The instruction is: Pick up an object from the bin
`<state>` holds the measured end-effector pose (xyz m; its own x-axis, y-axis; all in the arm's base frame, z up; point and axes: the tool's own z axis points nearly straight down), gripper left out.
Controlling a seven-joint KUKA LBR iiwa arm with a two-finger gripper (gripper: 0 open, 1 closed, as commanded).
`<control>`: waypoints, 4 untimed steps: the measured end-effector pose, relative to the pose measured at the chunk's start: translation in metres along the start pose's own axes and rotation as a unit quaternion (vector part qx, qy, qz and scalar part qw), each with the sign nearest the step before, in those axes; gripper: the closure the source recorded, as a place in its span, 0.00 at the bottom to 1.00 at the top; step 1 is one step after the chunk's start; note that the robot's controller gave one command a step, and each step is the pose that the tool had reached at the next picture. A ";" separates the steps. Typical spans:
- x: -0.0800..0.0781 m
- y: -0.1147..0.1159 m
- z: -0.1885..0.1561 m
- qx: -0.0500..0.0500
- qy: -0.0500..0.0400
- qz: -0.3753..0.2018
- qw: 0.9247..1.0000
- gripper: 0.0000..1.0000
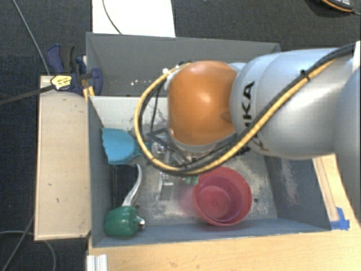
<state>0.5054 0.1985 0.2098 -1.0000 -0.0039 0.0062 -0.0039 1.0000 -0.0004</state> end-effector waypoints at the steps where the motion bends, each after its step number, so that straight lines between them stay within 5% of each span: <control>1: -0.002 -0.001 -0.005 -0.001 -0.004 0.003 1.000 0.00; 2: -0.048 -0.055 0.111 0.000 -0.005 -0.135 0.991 0.00; 3: -0.058 -0.101 0.045 0.000 -0.012 -0.236 0.972 0.00; 4: -0.053 -0.193 0.111 0.001 -0.001 -0.285 0.959 0.00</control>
Offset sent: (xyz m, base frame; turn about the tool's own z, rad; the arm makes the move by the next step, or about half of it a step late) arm 0.0567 -0.0677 -0.1398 -0.3329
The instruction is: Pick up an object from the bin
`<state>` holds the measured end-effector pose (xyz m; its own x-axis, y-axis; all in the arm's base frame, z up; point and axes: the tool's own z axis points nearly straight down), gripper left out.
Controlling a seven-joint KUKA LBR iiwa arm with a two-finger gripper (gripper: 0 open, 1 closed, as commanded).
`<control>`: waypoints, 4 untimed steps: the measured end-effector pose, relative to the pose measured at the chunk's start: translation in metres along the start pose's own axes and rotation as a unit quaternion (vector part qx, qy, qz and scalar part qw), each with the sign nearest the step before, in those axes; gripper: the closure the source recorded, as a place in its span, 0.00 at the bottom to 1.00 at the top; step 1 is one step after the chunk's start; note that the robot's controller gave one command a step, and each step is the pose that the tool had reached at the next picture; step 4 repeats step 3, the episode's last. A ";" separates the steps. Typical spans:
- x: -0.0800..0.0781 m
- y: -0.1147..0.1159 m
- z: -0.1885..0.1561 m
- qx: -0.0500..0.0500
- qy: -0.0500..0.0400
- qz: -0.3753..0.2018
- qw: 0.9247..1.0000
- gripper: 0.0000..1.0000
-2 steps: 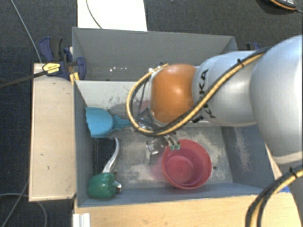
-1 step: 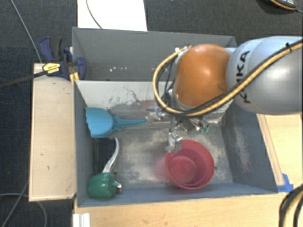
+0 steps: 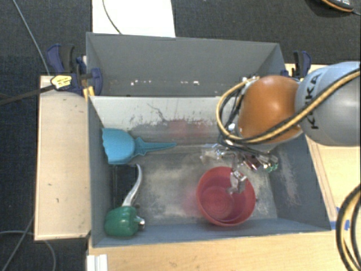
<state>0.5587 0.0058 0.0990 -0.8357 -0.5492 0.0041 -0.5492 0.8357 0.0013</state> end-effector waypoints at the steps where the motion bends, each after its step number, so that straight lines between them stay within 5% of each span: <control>1: 0.007 0.037 0.027 0.005 -0.013 -0.173 0.985 0.00; 2: -0.035 0.041 0.025 0.001 -0.006 -0.156 0.988 1.00; 4: -0.035 0.041 0.025 0.001 -0.006 -0.156 0.988 1.00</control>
Offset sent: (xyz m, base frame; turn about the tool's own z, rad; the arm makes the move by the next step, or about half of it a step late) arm 0.0051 0.0510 -0.0290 -0.3175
